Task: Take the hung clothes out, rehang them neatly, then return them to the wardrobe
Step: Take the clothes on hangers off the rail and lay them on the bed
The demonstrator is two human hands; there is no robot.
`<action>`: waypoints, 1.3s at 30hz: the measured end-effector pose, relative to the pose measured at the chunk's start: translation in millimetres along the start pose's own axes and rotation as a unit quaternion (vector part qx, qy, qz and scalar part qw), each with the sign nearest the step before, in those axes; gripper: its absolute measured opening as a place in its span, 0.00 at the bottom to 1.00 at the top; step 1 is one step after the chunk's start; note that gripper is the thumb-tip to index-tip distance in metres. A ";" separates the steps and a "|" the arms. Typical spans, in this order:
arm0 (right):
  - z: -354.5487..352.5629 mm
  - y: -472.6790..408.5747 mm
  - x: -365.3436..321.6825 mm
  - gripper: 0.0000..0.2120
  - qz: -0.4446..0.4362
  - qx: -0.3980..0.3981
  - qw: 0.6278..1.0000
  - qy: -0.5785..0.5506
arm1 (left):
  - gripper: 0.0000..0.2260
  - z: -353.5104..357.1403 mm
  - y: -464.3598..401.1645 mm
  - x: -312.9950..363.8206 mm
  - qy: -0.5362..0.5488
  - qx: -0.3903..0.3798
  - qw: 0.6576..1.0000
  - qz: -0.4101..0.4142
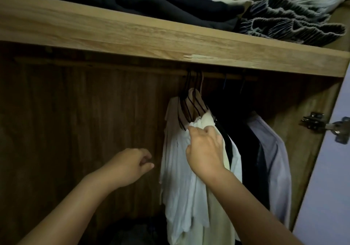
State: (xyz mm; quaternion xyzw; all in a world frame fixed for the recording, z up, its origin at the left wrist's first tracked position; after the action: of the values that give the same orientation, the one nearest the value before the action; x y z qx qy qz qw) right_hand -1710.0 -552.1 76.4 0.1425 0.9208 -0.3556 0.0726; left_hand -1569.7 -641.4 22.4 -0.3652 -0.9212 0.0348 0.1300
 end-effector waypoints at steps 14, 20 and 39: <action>60.0 -66.4 -17.4 0.10 0.267 0.007 0.795 -0.544 | 0.12 -25.4 -40.8 -23.0 0.072 0.098 0.991 0.063; 24.4 -61.6 -15.1 0.21 0.219 0.033 0.753 -0.620 | 0.10 -42.3 -45.9 -20.2 0.106 0.148 0.980 0.083; -111.0 141.1 60.4 0.22 0.217 -0.129 0.797 -0.549 | 0.22 -51.5 -23.2 99.8 0.108 0.273 0.946 0.138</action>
State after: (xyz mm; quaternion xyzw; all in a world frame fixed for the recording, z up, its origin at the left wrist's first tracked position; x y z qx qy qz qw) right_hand -1726.6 -364.7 54.5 0.1093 0.7086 -0.2273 0.6590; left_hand -1641.2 -591.9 97.1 -0.4410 -0.7971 0.2630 0.3176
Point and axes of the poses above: each hand's wrist, its own y-axis away from the middle knuckle, its own z-axis out of the palm, x = y × z, the point moved 9 cm from there along -y, towards the middle knuckle, and after that the axes turned 9 degrees about -y, right-handed, at the moved point
